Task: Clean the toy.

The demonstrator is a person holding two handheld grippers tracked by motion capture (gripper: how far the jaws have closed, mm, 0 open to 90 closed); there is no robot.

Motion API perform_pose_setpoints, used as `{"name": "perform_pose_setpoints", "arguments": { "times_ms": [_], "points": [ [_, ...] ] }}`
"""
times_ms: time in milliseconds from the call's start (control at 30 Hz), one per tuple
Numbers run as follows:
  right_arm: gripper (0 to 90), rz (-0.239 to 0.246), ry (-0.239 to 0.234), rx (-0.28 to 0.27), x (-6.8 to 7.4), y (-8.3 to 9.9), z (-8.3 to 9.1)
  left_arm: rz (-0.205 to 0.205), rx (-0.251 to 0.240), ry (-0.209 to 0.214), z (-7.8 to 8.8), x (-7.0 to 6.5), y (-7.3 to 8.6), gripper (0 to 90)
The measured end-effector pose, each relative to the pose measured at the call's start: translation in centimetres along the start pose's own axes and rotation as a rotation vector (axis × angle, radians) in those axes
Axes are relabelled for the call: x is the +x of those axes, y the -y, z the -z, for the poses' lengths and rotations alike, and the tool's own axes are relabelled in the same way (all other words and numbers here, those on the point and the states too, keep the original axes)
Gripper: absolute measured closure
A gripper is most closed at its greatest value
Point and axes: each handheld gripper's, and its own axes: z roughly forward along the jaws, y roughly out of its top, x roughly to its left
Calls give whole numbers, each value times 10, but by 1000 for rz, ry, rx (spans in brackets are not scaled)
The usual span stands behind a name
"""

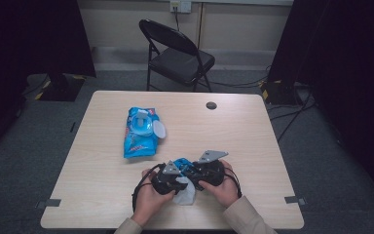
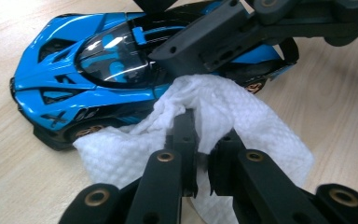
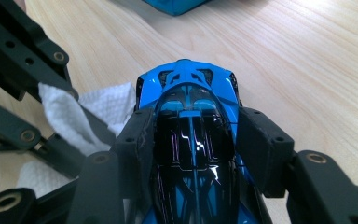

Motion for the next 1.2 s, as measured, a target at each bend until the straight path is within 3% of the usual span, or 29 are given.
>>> {"name": "perform_pose_setpoints", "arguments": {
  "times_ms": [267, 1067, 1200],
  "points": [
    [478, 0, 1, 0, 0, 0, 0, -3, -9, 44, -7, -11, -1, 838],
    [478, -1, 1, -4, 0, 0, 0, -37, 1, 104, -19, -34, -7, 835],
    [478, -1, 0, -5, 0, 0, -1, -56, -9, 142, -23, -39, -7, 835]
  ]
}}
